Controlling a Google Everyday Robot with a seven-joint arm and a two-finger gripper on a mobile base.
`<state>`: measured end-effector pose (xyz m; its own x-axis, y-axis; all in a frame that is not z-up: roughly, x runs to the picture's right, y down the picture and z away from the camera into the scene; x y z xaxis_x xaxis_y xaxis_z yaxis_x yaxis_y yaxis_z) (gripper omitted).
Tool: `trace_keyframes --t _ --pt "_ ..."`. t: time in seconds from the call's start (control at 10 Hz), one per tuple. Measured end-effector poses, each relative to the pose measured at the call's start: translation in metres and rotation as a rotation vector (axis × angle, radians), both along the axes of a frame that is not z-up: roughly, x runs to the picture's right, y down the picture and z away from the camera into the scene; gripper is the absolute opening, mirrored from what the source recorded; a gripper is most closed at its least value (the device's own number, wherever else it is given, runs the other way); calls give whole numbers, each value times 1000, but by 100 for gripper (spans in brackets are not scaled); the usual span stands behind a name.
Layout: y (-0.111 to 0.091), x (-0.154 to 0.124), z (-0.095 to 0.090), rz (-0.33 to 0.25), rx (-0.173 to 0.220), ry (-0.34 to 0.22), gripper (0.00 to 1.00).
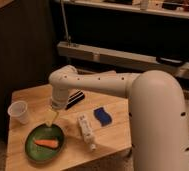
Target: Pick up the ceramic bowl
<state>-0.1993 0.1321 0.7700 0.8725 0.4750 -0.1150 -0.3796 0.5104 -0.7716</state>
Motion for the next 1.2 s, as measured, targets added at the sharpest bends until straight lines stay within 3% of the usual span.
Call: trace_keyframes --t 0.3,0.9,1.2 --pt "11 0 10 4 -47 -10 79" --pt "36 -12 15 -50 -95 -17 25" --pt "45 -14 20 -78 -109 -7 24"
